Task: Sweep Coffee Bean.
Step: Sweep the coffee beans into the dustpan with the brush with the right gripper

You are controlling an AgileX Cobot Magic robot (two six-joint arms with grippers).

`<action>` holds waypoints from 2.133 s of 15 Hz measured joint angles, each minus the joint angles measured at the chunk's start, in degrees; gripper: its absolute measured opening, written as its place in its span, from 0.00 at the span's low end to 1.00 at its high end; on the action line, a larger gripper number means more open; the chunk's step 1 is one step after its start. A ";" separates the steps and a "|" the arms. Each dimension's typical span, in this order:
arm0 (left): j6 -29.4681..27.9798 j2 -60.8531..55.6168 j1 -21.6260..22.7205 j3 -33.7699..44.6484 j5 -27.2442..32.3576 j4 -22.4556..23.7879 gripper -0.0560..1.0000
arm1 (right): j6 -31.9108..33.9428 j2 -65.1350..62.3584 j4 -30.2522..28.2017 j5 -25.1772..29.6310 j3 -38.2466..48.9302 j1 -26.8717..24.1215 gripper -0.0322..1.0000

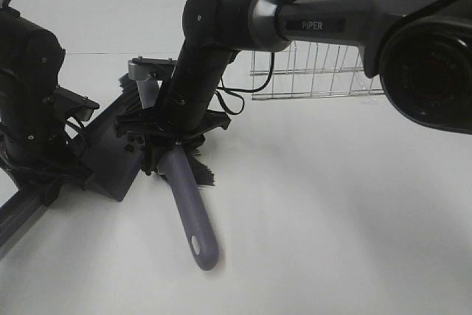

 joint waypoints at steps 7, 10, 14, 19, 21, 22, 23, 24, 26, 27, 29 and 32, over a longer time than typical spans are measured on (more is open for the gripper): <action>-0.06 0.11 0.00 0.00 0.40 -0.97 0.37 | -3.32 1.32 12.72 -5.84 -2.52 -0.17 0.36; 0.17 0.11 0.00 0.00 0.57 -1.60 0.37 | -4.64 1.32 12.15 -4.53 -9.74 -0.17 0.36; 0.17 0.17 0.00 0.00 0.57 -1.66 0.37 | -2.41 1.83 2.69 2.35 -17.36 -0.29 0.36; 0.06 0.17 0.00 0.11 1.32 -0.11 0.37 | 3.55 1.89 -13.18 13.92 -23.89 -0.29 0.36; -0.52 0.17 0.00 1.43 1.09 -0.23 0.37 | 4.30 0.29 -15.01 14.04 -22.86 -0.29 0.36; -0.69 -0.63 0.00 3.95 1.03 -0.34 0.37 | 4.81 -4.07 -16.27 14.15 -18.85 -0.29 0.36; -0.86 -1.09 0.00 5.10 1.03 -0.34 0.37 | 5.10 -6.93 -18.05 14.15 -15.64 -0.23 0.36; -1.38 -1.20 0.00 5.39 1.20 -0.40 0.37 | 5.44 -9.57 -20.34 14.09 -12.03 -0.17 0.36; -1.72 -1.20 0.00 5.44 1.38 -0.92 0.37 | 6.93 -13.41 -23.38 14.04 -5.39 -0.17 0.36; -1.72 -1.20 0.00 5.44 1.66 -1.43 0.37 | 7.62 -15.18 -24.58 14.21 -0.74 -0.17 0.36; -0.63 -1.20 0.00 5.44 2.35 -3.90 0.37 | 8.59 -16.73 -26.07 14.44 5.56 -0.17 0.36; 1.55 -1.20 0.00 5.61 2.69 -6.19 0.37 | 8.59 -16.67 -26.47 14.67 11.46 -0.17 0.36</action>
